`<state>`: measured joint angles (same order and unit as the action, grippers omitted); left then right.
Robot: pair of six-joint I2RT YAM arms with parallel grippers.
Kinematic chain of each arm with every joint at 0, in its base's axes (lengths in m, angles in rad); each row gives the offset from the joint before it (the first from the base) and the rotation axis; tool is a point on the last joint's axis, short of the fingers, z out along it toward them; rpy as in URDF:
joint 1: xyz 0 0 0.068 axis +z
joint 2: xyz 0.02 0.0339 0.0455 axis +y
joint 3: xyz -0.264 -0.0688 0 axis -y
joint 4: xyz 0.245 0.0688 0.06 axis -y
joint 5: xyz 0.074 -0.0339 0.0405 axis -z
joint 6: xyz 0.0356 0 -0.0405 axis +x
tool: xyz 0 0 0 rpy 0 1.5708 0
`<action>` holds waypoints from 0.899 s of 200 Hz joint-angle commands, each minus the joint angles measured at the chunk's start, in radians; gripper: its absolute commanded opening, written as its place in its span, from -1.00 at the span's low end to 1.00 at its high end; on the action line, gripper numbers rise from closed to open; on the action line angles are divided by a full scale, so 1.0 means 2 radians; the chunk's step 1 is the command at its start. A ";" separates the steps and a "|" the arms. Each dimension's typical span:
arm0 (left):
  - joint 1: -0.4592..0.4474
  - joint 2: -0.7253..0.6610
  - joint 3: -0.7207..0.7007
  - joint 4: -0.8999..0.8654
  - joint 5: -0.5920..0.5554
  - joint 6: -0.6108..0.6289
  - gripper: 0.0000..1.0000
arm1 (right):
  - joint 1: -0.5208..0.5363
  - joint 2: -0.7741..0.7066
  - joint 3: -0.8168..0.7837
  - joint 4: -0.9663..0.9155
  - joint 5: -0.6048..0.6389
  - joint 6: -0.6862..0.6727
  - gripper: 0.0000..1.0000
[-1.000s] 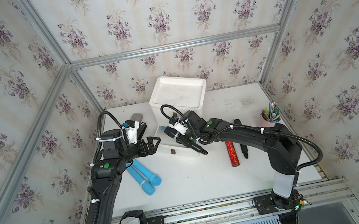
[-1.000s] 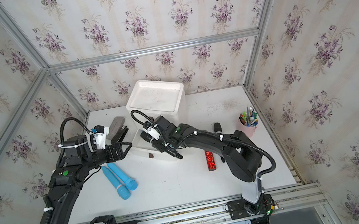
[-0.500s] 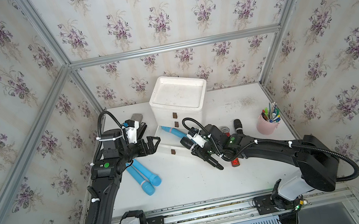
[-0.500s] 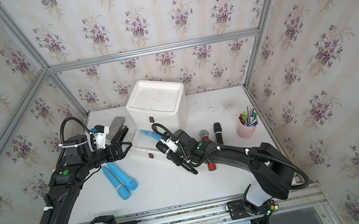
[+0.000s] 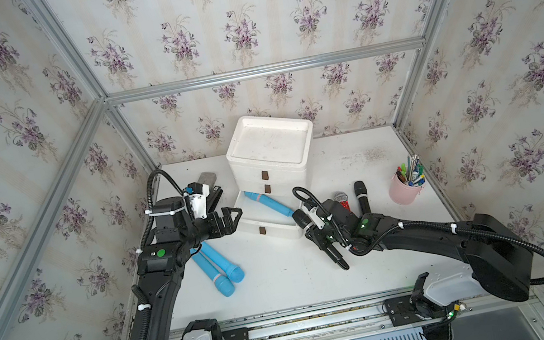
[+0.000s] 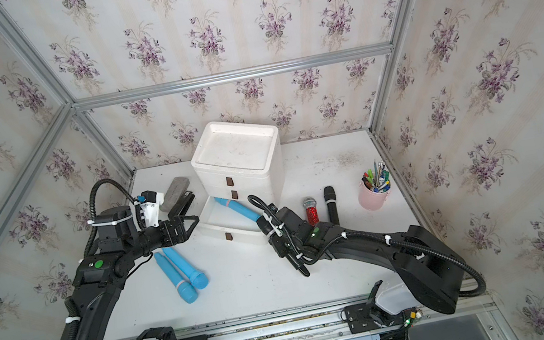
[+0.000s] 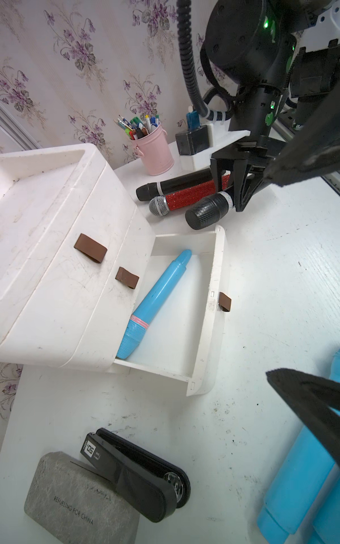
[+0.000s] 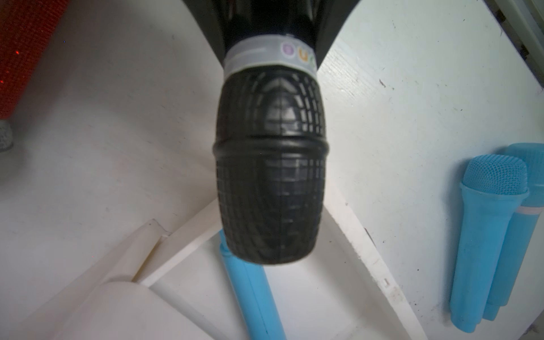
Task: Take the microphone out of the drawer
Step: Place the microphone at the center of the board.
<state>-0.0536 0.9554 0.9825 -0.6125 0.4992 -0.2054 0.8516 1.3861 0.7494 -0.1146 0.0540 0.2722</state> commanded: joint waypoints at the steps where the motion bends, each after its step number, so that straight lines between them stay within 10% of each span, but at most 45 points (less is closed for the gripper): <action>1: 0.000 -0.001 0.001 0.010 0.001 -0.002 0.99 | 0.000 -0.004 0.000 -0.005 0.043 0.045 -1.00; 180: 0.001 -0.006 -0.002 0.009 -0.001 -0.006 0.99 | -0.129 0.067 -0.015 0.059 0.012 0.104 -1.00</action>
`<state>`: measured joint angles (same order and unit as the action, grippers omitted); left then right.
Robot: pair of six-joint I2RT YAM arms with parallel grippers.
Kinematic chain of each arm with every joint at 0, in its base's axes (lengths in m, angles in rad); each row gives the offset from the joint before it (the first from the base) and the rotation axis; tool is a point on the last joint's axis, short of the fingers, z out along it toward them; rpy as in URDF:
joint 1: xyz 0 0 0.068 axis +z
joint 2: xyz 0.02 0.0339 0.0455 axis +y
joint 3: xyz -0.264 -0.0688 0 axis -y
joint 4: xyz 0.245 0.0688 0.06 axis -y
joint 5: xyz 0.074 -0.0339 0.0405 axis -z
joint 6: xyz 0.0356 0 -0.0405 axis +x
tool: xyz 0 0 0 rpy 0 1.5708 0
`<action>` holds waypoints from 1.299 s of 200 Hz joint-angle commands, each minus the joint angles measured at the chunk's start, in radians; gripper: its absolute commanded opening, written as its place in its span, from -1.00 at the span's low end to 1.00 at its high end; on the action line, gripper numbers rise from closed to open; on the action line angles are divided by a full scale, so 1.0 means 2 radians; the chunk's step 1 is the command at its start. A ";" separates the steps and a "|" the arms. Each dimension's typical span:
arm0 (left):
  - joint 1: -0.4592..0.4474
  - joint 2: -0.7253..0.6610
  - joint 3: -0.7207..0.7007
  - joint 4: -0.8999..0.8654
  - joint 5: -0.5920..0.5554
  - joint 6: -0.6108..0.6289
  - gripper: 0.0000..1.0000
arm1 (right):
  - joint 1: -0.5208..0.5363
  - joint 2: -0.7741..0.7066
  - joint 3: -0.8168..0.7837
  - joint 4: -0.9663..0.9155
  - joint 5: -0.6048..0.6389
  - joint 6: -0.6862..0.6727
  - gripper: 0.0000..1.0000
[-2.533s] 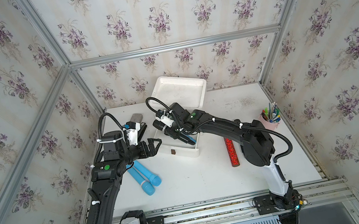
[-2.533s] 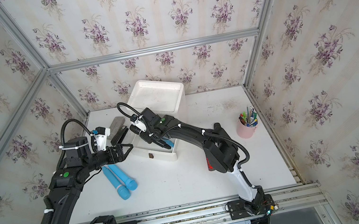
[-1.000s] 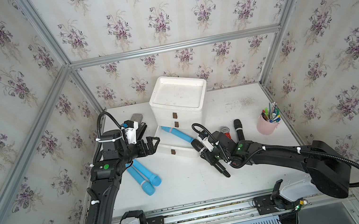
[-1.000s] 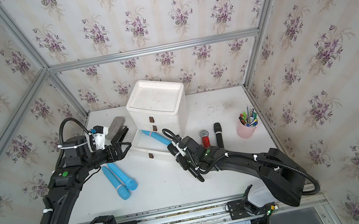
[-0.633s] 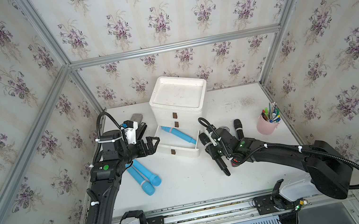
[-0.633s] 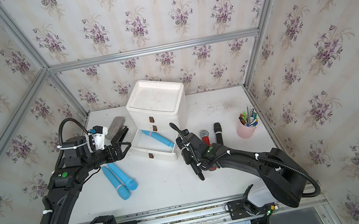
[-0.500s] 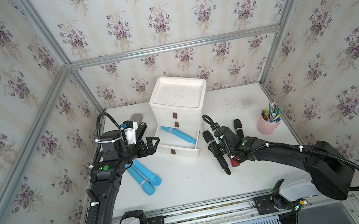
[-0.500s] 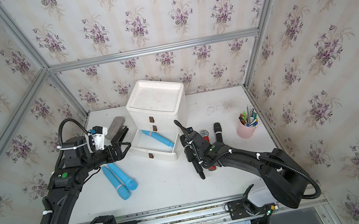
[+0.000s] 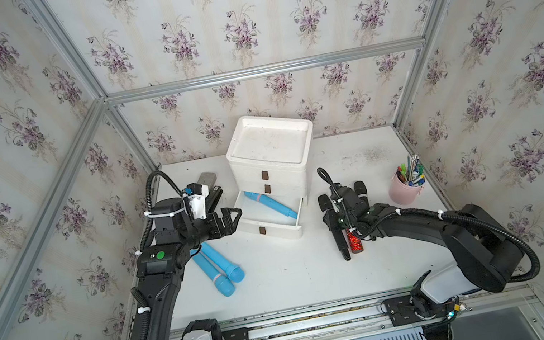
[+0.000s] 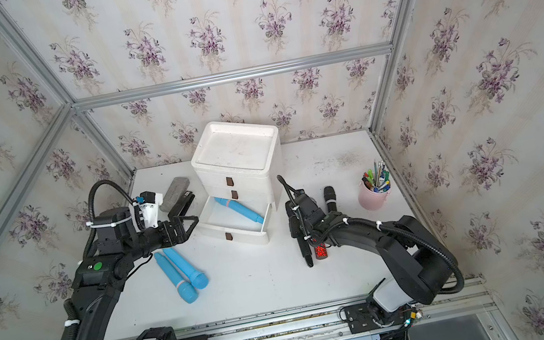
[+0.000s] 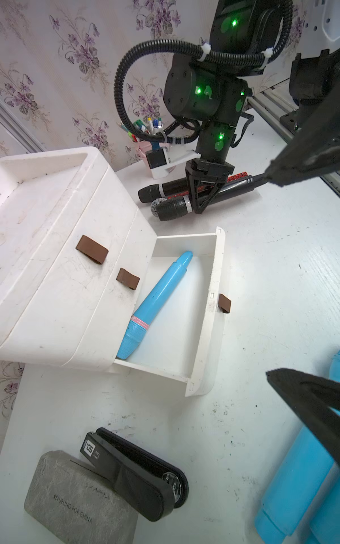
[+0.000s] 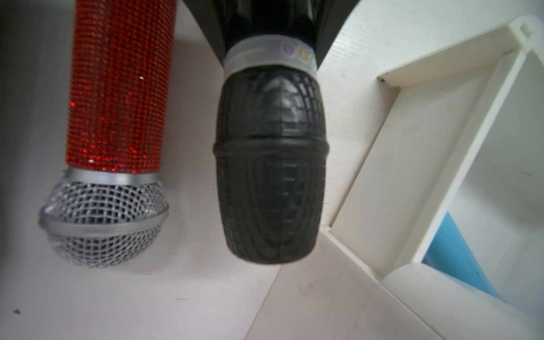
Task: Take the microphone out of the drawer
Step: Place the microphone at the center of the board.
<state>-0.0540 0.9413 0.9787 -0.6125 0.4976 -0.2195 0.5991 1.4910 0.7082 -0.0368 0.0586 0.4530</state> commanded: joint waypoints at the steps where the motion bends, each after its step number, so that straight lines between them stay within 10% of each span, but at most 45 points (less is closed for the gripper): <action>1: 0.001 0.001 0.000 0.009 -0.001 0.001 0.99 | -0.003 0.014 0.005 0.019 0.011 0.014 -1.00; 182: 0.001 0.009 0.002 0.009 0.000 0.001 0.99 | -0.065 0.051 0.024 -0.020 0.071 -0.022 -1.00; 260: 0.001 0.009 0.002 0.009 0.001 0.002 0.99 | -0.066 0.043 0.032 -0.050 0.124 -0.035 -0.38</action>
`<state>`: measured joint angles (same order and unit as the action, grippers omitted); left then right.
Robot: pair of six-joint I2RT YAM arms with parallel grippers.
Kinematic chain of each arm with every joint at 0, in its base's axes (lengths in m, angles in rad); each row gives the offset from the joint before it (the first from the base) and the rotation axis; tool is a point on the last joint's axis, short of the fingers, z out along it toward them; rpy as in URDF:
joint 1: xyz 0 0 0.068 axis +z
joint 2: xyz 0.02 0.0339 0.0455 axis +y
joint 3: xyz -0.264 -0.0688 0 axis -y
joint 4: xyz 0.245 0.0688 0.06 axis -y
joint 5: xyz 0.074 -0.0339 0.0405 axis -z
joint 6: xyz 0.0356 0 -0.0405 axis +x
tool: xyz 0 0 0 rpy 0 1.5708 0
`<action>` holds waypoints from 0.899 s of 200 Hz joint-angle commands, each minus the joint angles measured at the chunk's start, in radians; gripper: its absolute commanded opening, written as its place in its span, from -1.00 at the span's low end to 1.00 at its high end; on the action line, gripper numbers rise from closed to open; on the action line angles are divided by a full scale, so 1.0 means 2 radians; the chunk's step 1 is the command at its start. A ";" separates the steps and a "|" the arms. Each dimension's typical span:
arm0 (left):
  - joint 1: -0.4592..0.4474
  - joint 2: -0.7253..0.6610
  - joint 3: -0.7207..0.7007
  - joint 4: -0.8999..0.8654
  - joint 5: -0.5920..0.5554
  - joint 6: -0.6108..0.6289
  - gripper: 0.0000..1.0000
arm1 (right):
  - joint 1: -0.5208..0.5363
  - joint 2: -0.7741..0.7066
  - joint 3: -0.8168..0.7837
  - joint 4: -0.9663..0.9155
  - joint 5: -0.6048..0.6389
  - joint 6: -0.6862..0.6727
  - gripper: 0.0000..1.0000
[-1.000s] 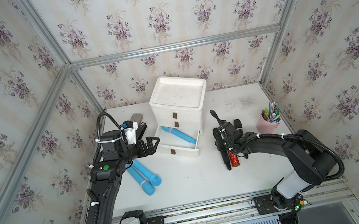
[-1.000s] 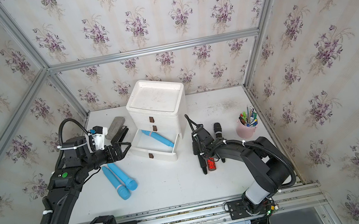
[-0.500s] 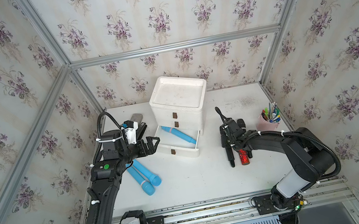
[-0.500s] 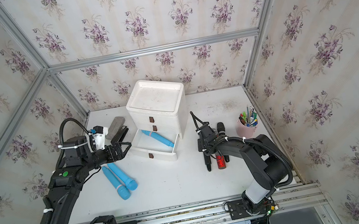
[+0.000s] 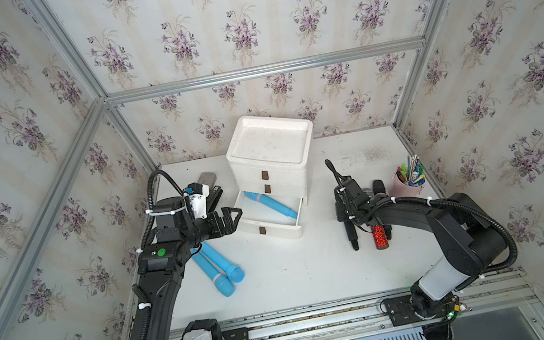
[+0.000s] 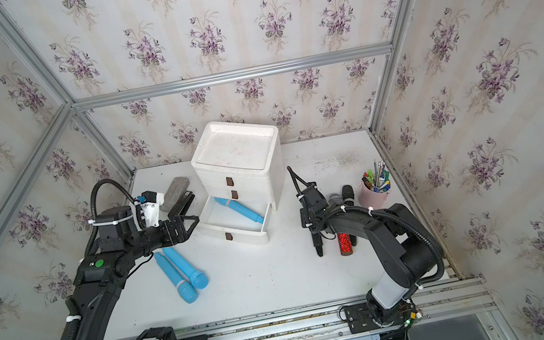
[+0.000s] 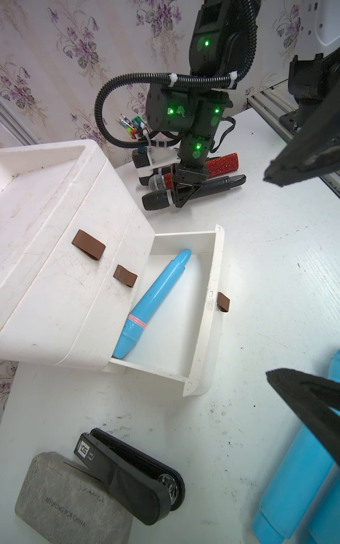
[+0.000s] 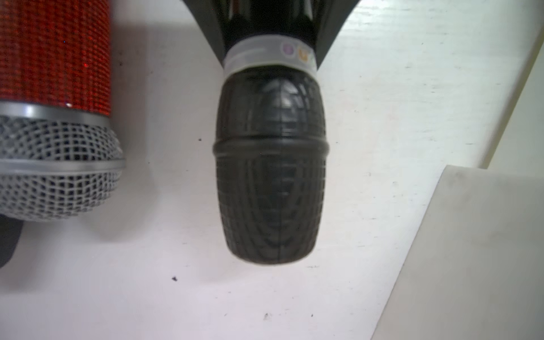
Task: Take the microphone out of the drawer
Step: Place the microphone at the center of the board.
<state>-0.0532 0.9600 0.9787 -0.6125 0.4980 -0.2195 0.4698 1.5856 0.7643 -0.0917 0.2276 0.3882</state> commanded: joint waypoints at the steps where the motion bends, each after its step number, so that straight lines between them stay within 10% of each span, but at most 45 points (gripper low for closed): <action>1: 0.000 0.000 0.002 0.009 0.001 0.002 0.99 | -0.001 -0.004 0.004 -0.023 0.041 -0.002 -0.38; 74: 0.000 -0.002 0.002 0.009 0.001 0.002 0.99 | -0.023 -0.004 0.001 -0.049 0.079 0.006 -0.37; 125: 0.000 -0.002 0.001 0.009 0.002 0.002 0.99 | -0.027 0.007 0.016 -0.067 0.091 -0.003 0.30; 180: 0.000 -0.002 0.001 0.009 0.003 0.002 0.99 | -0.026 -0.021 0.019 -0.064 0.091 -0.013 0.38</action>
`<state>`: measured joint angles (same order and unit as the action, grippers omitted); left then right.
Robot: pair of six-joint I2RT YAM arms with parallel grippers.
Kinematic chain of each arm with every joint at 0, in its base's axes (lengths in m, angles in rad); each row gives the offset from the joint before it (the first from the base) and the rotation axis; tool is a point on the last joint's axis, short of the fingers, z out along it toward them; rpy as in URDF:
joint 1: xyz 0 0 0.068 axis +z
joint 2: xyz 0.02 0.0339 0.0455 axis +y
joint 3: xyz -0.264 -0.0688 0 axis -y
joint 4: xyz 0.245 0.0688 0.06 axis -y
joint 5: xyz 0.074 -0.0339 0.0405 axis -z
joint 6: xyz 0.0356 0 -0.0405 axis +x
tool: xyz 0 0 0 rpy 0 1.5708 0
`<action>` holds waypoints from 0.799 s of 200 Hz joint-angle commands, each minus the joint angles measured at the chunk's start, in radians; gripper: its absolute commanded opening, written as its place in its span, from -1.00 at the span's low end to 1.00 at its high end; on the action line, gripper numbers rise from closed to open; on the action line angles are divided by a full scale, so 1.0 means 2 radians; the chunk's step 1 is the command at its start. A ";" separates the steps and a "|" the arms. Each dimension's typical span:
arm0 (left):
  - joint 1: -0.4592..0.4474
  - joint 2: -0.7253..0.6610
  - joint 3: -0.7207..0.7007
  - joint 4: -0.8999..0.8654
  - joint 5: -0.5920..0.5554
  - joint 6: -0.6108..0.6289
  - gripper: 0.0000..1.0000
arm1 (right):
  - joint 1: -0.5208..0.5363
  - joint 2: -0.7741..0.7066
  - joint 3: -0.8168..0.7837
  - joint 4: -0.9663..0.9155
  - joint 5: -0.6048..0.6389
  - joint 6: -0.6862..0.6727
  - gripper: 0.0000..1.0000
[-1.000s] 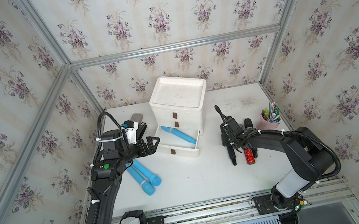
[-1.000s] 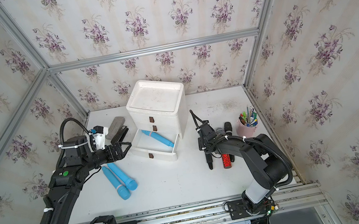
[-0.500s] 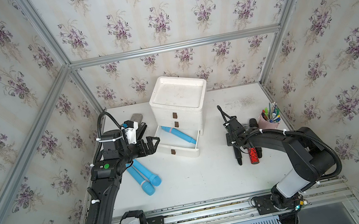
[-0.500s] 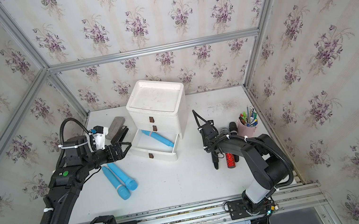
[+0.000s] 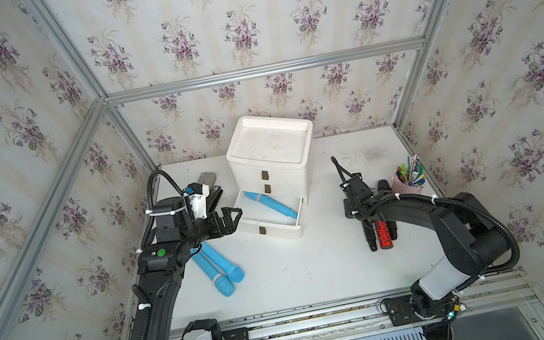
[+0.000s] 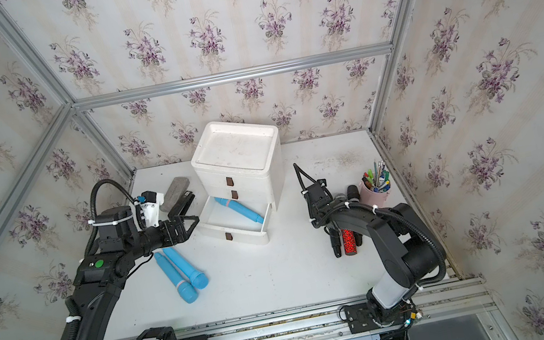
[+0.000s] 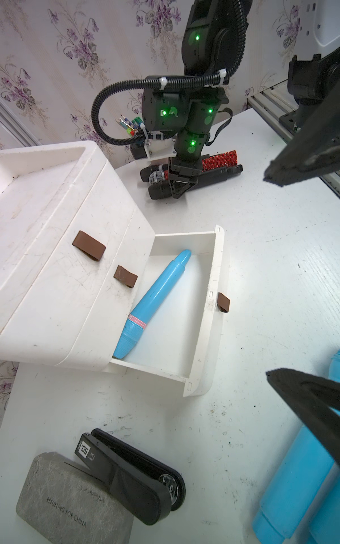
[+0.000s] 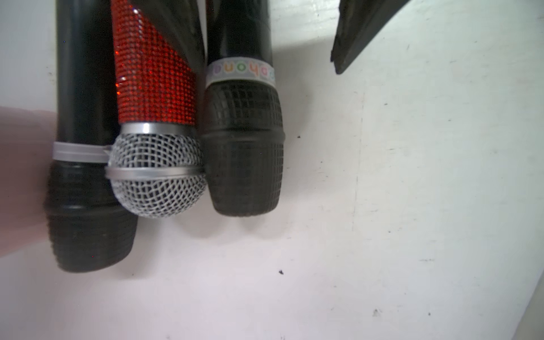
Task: Take the microphone out of the drawer
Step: Place the microphone at the center of the board, then pick up the microphone from the drawer.
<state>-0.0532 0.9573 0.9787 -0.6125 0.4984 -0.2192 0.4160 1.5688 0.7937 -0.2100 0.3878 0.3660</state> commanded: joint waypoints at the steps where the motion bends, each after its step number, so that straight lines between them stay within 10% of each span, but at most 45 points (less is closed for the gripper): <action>1: 0.000 0.000 0.001 0.009 0.002 0.002 0.99 | 0.000 -0.014 0.004 -0.005 0.011 -0.002 0.38; 66: 0.000 -0.001 0.001 0.009 0.002 0.002 0.99 | 0.027 -0.050 0.016 0.013 -0.031 -0.043 0.99; 160: 0.000 -0.002 0.000 0.009 0.003 0.004 0.99 | 0.137 -0.064 0.024 0.082 -0.185 -0.173 1.00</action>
<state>-0.0532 0.9550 0.9787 -0.6125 0.4988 -0.2192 0.6449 1.4429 0.8284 -0.0895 0.0620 0.1211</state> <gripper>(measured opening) 0.993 0.997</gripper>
